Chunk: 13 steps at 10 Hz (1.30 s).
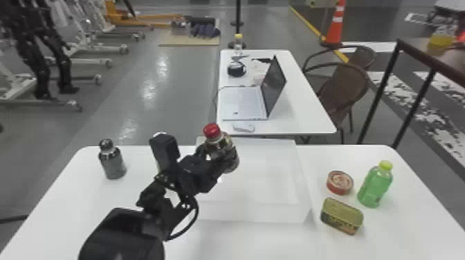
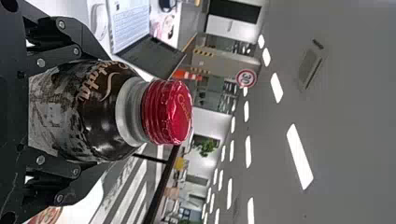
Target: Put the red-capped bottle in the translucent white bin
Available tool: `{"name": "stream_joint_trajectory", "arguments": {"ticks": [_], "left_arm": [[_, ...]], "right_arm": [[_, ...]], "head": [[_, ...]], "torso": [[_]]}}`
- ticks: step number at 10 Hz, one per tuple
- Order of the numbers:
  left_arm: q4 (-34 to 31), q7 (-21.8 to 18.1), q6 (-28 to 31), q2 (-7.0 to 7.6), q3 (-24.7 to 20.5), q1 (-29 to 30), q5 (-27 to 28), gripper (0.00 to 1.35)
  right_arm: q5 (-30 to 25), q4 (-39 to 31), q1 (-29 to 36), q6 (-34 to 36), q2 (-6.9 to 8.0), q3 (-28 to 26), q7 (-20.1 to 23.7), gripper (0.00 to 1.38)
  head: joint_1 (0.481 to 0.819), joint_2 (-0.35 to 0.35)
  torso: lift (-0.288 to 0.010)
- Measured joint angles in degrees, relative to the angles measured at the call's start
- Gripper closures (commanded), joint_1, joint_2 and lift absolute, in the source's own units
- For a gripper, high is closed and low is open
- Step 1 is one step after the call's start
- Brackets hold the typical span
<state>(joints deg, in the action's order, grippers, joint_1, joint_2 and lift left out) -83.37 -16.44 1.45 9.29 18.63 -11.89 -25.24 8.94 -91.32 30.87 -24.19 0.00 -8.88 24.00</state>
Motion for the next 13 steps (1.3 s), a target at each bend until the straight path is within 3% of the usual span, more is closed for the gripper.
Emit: {"name": "stream_joint_trajectory", "arguments": {"ticks": [2, 4, 5, 6, 8, 10, 13], "left_arm": [[12.6, -4.8, -0.5, -2.67, 1.2, -5.1, 0.7, 0.82], [20.9, -6.4, -2.0, -3.51, 1.6, -8.1, 2.1, 0.82], [22.9, -6.6, -2.3, -3.51, 1.8, -9.1, 2.4, 0.68], [23.4, -5.8, -3.2, -3.57, 1.8, -9.4, 2.5, 0.43], [23.5, -4.9, -5.4, -4.56, 0.9, -8.8, 2.7, 0.17], [23.5, -4.9, -6.8, -4.53, 0.6, -8.5, 2.3, 0.14], [17.3, -2.7, -8.6, -2.59, -0.7, -6.0, 2.6, 0.14]], "right_arm": [[0.0, 0.3, -0.2, 0.0, 0.00, 0.0, 0.1, 0.11], [0.0, 0.6, -0.4, 0.0, 0.00, 0.0, 0.1, 0.11], [0.0, 0.7, -0.6, 0.0, 0.00, 0.0, 0.2, 0.11], [0.0, 0.8, -0.6, 0.0, 0.00, 0.0, 0.2, 0.11], [0.0, 0.8, -0.8, 0.0, 0.00, 0.0, 0.4, 0.11], [0.0, 0.9, -0.9, 0.0, 0.00, 0.0, 0.4, 0.11], [-0.1, 0.9, -1.0, 0.0, 0.00, 0.0, 0.5, 0.11]], "head": [[0.549, 0.000], [0.549, 0.000], [0.549, 0.000], [0.549, 0.000], [0.549, 0.000], [0.549, 0.000], [0.549, 0.000]], "torso": [[-0.100], [-0.100], [-0.100], [-0.100], [-0.100], [-0.100], [-0.100]]}}
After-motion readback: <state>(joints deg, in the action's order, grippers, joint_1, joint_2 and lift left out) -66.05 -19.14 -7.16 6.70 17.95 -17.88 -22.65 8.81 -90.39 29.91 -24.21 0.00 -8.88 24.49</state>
